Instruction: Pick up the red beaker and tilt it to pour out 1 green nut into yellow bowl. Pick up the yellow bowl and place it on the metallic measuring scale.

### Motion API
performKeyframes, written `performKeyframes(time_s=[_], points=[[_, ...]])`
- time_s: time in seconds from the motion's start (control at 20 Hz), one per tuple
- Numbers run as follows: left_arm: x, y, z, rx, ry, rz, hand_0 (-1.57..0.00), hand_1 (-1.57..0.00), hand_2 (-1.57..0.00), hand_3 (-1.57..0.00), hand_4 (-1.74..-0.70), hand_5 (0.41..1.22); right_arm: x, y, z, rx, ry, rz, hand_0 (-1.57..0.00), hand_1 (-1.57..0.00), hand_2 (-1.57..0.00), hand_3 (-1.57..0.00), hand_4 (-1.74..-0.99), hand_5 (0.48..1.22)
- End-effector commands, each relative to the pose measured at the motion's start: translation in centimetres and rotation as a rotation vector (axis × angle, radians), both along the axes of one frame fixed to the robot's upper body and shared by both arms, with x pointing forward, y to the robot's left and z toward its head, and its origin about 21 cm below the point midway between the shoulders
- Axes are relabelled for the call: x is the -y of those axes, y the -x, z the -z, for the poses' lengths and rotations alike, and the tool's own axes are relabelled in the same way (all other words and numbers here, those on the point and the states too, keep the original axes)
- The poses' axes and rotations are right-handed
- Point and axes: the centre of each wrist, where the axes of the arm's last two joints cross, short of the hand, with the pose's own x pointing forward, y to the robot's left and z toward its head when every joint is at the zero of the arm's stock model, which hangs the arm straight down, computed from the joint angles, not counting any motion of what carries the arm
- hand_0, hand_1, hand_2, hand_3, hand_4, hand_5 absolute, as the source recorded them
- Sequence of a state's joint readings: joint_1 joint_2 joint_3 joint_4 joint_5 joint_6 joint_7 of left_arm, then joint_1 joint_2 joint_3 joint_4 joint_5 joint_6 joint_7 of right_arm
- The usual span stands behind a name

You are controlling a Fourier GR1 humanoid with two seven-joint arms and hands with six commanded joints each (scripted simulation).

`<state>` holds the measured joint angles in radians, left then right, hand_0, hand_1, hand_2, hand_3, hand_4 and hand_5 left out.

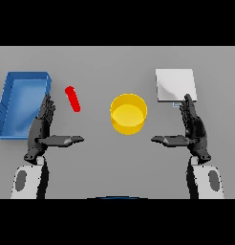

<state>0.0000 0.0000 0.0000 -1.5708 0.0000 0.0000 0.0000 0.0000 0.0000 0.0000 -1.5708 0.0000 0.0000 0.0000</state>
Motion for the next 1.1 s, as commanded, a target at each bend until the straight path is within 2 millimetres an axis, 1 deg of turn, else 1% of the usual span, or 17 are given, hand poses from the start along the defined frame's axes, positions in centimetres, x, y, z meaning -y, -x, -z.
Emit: performKeyframes(time_s=[0.0, 0.25, 0.3, 0.35, 0.4, 0.45, 0.5, 0.55, 0.6, 0.7, 0.75, 0.8, 0.9, 1.05], points=[[-0.2, 0.0, 0.0, 0.000, -0.001, -0.002, 0.00, 0.00, 0.00, 0.00, -1.15, 0.599, 0.0, 0.0, 0.0, 0.001, 0.000, 0.001, 0.00, 0.00, 0.00, 0.00, -1.167, 0.599], [-1.8, -0.2, -0.2, -0.003, -0.005, -0.008, 0.00, 0.00, 0.00, 0.00, -1.15, 0.599, 0.2, 0.4, 0.2, -0.005, 0.003, -0.003, 0.00, 0.00, 0.00, 0.00, -1.167, 0.599], [-2.0, 0.6, -0.8, 0.021, -0.071, 0.023, 0.00, 0.00, 0.00, 0.00, -1.15, 0.599, 0.7, 1.2, -0.1, 0.068, 0.158, 0.002, 0.00, 0.00, 0.00, 0.00, -1.167, 0.599], [-2.0, 1.4, -0.8, 0.033, -0.105, 0.047, 0.00, 0.00, 0.00, 0.00, -1.16, 0.599, 0.5, 1.8, 0.1, 0.099, 0.250, -0.004, 0.00, 0.00, 0.00, 0.00, -1.163, 0.595], [-1.9, 2.0, -1.1, 0.035, -0.129, 0.059, 0.00, 0.00, 0.00, 0.00, -1.16, 0.599, 0.4, 2.4, -0.3, 0.130, 0.300, -0.007, 0.00, 0.00, 0.00, 0.00, -1.162, 0.594], [-2.0, 2.1, -1.3, 0.018, -0.146, 0.057, 0.00, 0.00, 0.00, 0.00, -1.16, 0.599, -0.2, 2.6, -0.2, 0.127, 0.327, -0.005, 0.00, 0.00, 0.00, 0.00, -1.160, 0.591], [-2.1, 2.2, -1.4, 0.012, -0.156, 0.063, 0.00, 0.00, 0.00, 0.00, -1.16, 0.599, -0.2, 3.1, -0.2, 0.121, 0.339, -0.010, 0.00, 0.00, 0.00, 0.00, -1.159, 0.590], [-2.1, 2.2, -1.7, 0.009, -0.166, 0.070, 0.00, 0.00, 0.00, 0.00, -1.16, 0.600, -0.2, 2.8, -0.4, 0.106, 0.341, 0.000, 0.00, 0.00, 0.00, 0.00, -1.162, 0.591], [-2.3, 2.1, -1.7, -0.003, -0.173, 0.069, 0.00, 0.00, 0.00, 0.00, -1.16, 0.602, -0.1, 3.2, -0.4, 0.110, 0.336, -0.002, 0.00, 0.00, 0.00, 0.00, -1.173, 0.593], [-2.0, 2.1, -1.3, -0.007, -0.188, 0.088, 0.00, 0.00, 0.00, 0.00, -1.16, 0.602, -0.3, 3.2, -0.7, 0.120, 0.318, -0.009, 0.00, 0.00, 0.00, 0.00, -1.192, 0.600], [-1.7, 2.1, -1.4, 0.001, -0.192, 0.097, 0.00, 0.00, 0.00, 0.00, -1.16, 0.602, -0.2, 3.3, -0.6, 0.108, 0.312, -0.010, 0.00, 0.00, 0.00, 0.00, -1.199, 0.603], [-1.3, 1.9, -1.0, -0.006, -0.198, 0.100, 0.00, 0.00, 0.00, 0.00, -1.16, 0.604, 0.2, 3.3, -0.6, 0.111, 0.298, -0.015, 0.00, 0.00, 0.00, 0.00, -1.212, 0.607], [-0.7, 0.0, -0.5, -0.019, -0.206, 0.105, 0.00, 0.00, 0.00, 0.00, -1.19, 0.611, 0.1, 3.2, -1.0, 0.124, 0.300, -0.029, 0.00, 0.00, 0.00, 0.00, -1.230, 0.617], [-0.1, -1.5, 0.6, -0.020, -0.237, 0.111, 0.00, 0.00, 0.00, 0.00, -1.22, 0.626, 0.2, 3.3, -1.0, 0.127, 0.293, -0.030, 0.00, 0.00, 0.00, 0.00, -1.256, 0.631]])
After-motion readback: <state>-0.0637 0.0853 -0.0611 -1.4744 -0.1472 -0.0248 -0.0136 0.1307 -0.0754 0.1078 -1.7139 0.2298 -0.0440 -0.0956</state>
